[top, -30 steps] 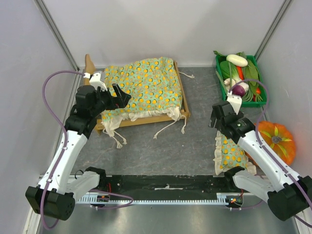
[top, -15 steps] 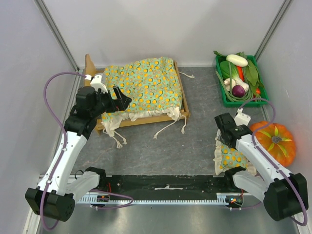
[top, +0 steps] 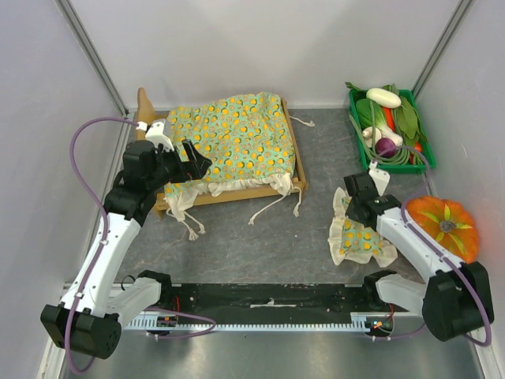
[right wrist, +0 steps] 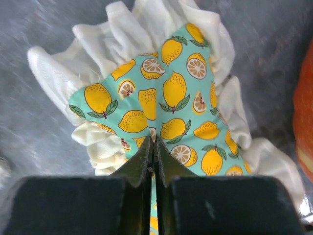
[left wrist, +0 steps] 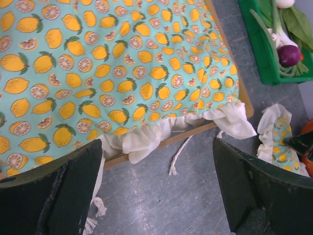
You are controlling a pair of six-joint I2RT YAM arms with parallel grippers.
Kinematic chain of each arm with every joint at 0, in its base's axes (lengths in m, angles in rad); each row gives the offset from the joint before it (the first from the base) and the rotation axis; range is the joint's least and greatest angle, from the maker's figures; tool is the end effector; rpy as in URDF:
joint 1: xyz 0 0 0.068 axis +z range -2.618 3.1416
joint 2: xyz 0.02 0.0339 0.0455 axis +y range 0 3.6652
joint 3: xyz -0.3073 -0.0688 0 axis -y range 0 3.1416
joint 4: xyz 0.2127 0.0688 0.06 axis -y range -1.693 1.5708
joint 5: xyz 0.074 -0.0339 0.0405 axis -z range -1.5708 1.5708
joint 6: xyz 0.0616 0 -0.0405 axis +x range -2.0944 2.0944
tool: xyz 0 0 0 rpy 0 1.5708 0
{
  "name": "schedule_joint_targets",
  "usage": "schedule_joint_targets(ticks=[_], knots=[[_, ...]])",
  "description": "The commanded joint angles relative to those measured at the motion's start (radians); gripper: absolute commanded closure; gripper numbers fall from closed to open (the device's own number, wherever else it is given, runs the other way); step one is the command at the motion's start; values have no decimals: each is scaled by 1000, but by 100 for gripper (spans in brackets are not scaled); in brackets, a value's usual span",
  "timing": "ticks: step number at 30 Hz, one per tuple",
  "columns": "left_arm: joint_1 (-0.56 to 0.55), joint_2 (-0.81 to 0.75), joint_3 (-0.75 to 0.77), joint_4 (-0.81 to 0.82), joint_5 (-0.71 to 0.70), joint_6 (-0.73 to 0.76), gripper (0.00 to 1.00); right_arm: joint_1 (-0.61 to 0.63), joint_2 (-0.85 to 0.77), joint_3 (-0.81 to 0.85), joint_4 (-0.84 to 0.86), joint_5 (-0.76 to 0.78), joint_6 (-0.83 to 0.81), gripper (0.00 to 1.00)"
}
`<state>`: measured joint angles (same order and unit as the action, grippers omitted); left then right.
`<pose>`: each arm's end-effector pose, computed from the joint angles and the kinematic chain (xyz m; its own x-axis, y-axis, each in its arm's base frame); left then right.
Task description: Set up the pet bed
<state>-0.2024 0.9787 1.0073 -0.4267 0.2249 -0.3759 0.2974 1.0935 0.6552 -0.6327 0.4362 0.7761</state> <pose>0.1765 -0.0502 0.3826 -0.4991 -0.2629 -0.8257 0.2302 0.8784 -0.4188 0.1598 0.0217 0.2366 -0.6493 0.4651 -0.6018 0.5364 0.8409 0.0711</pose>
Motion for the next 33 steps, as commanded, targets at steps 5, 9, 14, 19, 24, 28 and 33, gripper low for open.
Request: schedule_joint_targets(ticks=[5,9,14,19,24,28,33], knots=[[11,-3,157,-128,-373,92,0,-1,166,263,99,-57,-182,35],[38,54,272,-181,-533,175,0,0,71,281,177,-134,-202,18],[80,143,390,-199,-683,261,0,5,31,346,252,-250,-210,17],[191,238,415,-227,-636,272,0,91,162,486,271,-335,-257,17],[262,371,410,-274,-566,322,5,169,236,543,271,-367,-287,16],[267,387,373,-253,-477,318,12,174,235,521,275,-387,-290,16],[267,356,300,-248,-325,341,51,174,192,472,283,-381,-290,15]])
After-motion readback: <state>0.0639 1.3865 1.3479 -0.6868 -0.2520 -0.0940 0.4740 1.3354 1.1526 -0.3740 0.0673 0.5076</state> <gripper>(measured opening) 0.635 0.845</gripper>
